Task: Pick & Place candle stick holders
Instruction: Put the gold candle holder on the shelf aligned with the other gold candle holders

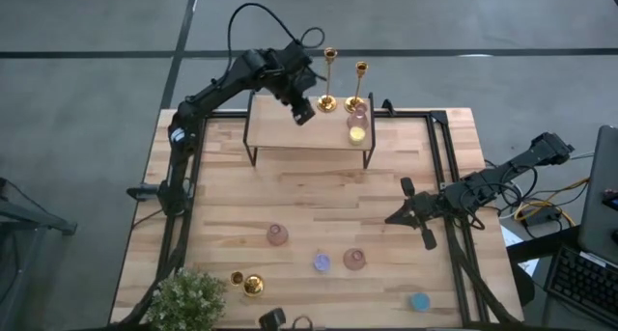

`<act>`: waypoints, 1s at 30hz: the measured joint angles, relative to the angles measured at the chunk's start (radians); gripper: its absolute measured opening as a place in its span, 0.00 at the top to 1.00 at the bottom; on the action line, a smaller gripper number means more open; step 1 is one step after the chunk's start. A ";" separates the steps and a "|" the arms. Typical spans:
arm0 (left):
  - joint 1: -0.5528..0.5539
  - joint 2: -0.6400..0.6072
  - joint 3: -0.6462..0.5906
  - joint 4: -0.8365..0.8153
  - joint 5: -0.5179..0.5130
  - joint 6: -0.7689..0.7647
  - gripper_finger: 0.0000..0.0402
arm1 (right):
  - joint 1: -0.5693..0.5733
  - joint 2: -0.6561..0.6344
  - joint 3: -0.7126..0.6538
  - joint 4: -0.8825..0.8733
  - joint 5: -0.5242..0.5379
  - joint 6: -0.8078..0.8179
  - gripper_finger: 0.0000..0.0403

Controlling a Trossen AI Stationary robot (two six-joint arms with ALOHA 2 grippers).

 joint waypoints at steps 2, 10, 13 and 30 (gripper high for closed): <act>-0.021 -0.018 0.000 -0.057 -0.003 0.028 0.64 | 0.000 0.000 0.000 0.000 0.000 0.000 0.98; -0.152 -0.115 0.000 -0.171 -0.007 0.070 0.64 | 0.000 0.000 0.000 0.000 0.000 0.000 0.98; -0.224 -0.163 0.000 -0.184 -0.006 0.067 0.64 | 0.000 0.000 0.000 0.000 0.000 0.000 0.98; -0.587 -0.497 -0.493 -0.081 -0.013 -0.237 0.64 | 0.000 0.000 0.000 0.000 0.000 0.000 0.98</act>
